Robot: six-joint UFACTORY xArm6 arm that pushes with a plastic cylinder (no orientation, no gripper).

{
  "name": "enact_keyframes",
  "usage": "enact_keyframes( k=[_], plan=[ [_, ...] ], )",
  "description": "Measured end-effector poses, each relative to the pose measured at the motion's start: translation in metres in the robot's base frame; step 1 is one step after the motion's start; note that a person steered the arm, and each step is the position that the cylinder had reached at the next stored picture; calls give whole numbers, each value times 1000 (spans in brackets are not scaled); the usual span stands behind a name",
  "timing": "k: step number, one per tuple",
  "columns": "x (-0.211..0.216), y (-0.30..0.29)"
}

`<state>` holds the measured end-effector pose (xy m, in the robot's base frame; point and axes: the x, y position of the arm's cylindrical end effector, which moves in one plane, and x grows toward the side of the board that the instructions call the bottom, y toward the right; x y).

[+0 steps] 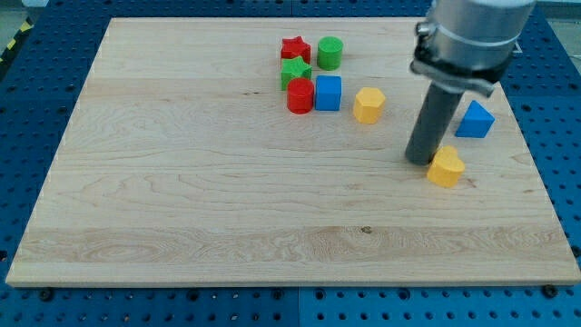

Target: Push the yellow heart slightly right and bit a left

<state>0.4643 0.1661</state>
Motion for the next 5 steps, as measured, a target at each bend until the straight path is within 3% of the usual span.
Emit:
enact_keyframes(
  k=[1, 2, 3, 5],
  plan=[
    [20, 0],
    [68, 10],
    [73, 56],
    [88, 26]
  ],
)
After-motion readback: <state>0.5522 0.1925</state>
